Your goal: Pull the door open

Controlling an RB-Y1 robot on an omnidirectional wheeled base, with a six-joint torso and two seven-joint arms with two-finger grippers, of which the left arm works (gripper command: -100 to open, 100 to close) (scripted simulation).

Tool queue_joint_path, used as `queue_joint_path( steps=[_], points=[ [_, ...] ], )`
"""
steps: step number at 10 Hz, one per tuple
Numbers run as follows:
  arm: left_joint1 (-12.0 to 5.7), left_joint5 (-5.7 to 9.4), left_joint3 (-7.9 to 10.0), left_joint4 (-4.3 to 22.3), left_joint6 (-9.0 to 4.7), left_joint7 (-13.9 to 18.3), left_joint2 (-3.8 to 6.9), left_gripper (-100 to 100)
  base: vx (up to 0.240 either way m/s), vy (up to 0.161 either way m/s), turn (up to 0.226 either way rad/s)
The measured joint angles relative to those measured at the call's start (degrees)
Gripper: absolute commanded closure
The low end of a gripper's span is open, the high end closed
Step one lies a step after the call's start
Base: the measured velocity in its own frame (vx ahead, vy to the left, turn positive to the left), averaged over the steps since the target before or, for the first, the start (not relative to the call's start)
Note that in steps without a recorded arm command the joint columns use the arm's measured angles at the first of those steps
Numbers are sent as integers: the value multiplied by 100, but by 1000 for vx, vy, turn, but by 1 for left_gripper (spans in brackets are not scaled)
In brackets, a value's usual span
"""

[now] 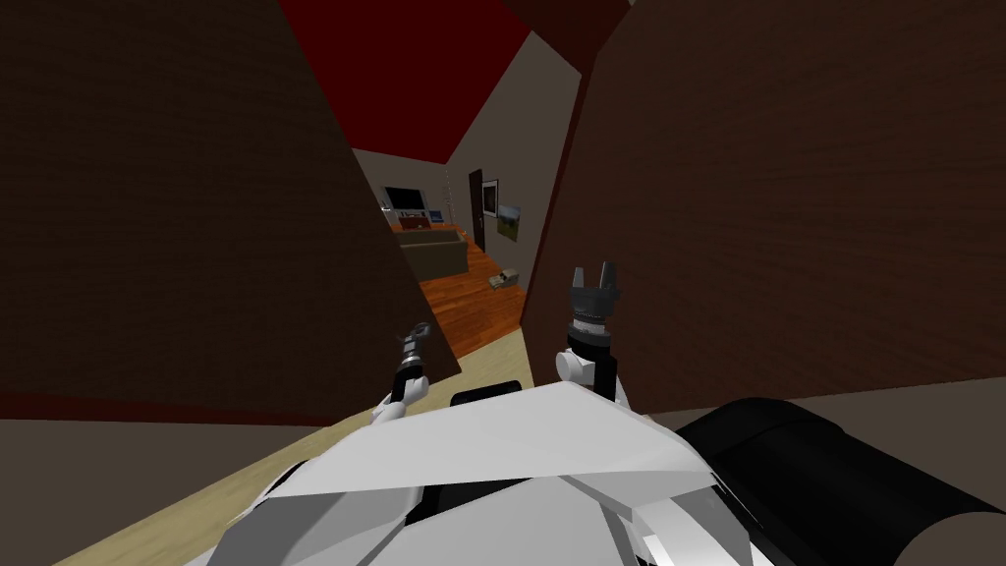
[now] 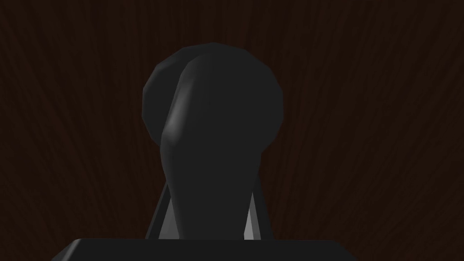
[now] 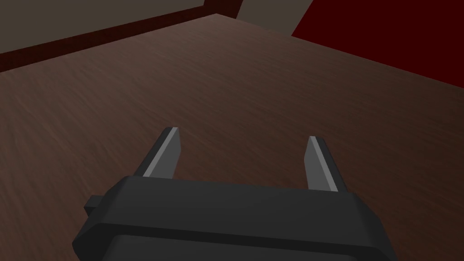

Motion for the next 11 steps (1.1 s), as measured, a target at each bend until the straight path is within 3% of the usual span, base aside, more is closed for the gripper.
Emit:
queue_joint_path(
  steps=[1, 2, 3, 5, 6, 8, 9, 10, 11],
  points=[
    [-68, -25, -37, 140, -57, 73, 29, 100, -184, -13, -23],
    [53, -52, -75, -31, -15, 128, 60, 100, -185, 27, -40],
    [83, -81, -122, -35, -10, 214, 118, 100, -187, 55, -147],
    [8, -146, -226, 207, -152, 424, 231, 100, -144, 81, -143],
    [121, -162, -253, 49, -115, 467, 246, 100, -53, 31, -118],
    [147, -201, -328, 128, -166, 636, 381, 100, -48, 51, -271],
    [252, -219, -368, -1, -136, 717, 452, 100, -22, 1, -244],
    [237, -234, -403, 70, -173, 815, 539, 100, -6, -1, -44],
    [232, -237, -409, 85, -185, 837, 548, 100, -91, -22, -159]
  ],
)
